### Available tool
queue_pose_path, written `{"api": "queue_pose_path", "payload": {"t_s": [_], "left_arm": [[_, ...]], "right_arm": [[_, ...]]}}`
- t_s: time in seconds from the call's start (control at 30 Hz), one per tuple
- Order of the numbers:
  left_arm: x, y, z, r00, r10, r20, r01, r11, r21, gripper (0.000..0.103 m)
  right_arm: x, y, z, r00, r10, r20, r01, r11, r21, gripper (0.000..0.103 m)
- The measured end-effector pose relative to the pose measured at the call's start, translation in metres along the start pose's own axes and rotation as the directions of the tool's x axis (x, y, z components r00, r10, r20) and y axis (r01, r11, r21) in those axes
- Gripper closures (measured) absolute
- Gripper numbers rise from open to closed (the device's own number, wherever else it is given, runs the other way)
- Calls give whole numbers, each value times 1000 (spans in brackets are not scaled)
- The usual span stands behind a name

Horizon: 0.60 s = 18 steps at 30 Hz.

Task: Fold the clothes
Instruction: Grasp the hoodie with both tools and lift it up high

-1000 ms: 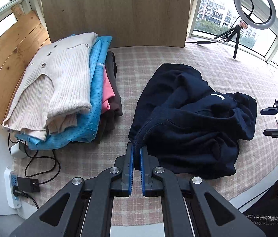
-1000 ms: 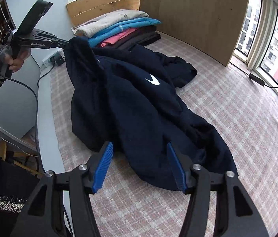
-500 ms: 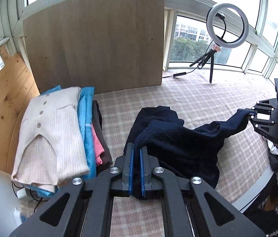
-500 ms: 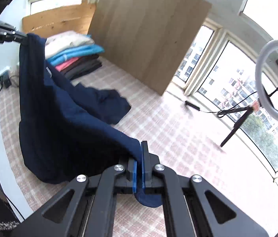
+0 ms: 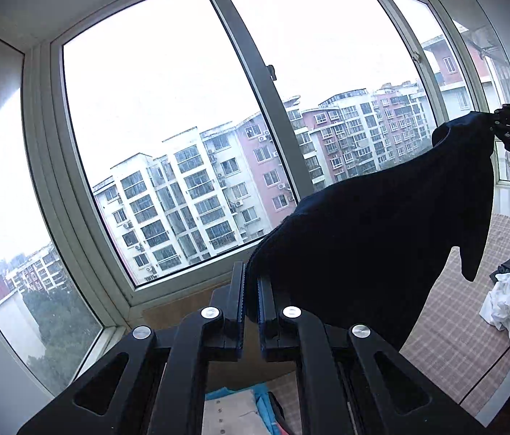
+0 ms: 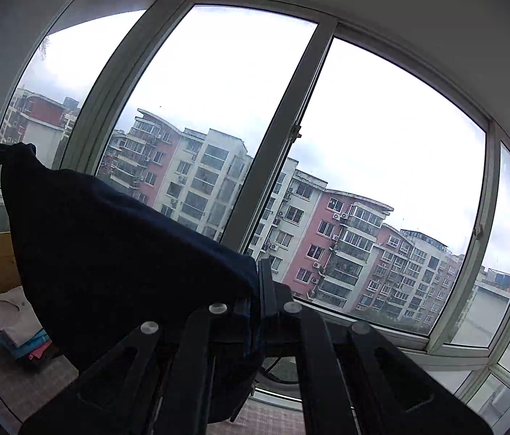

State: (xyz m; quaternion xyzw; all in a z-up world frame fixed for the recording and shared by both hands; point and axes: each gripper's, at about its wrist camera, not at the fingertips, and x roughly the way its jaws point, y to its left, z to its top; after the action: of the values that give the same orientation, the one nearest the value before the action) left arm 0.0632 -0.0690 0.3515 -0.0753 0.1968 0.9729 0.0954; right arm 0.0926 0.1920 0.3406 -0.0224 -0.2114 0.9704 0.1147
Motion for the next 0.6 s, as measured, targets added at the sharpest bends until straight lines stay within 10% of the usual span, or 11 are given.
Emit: {"api": "queue_pose_path", "payload": {"t_s": [0.33,0.6], "left_arm": [[-38,-33,51,996,71,61,-76,993,87,98],[47,-53,49,999,-10,-43,14,996,91,98]], "right_arm": [[-55,-45,13,997,-60,57,60,998,-5,100],[0,-55,-28,997,-48,-57,49,999,9,100]]}}
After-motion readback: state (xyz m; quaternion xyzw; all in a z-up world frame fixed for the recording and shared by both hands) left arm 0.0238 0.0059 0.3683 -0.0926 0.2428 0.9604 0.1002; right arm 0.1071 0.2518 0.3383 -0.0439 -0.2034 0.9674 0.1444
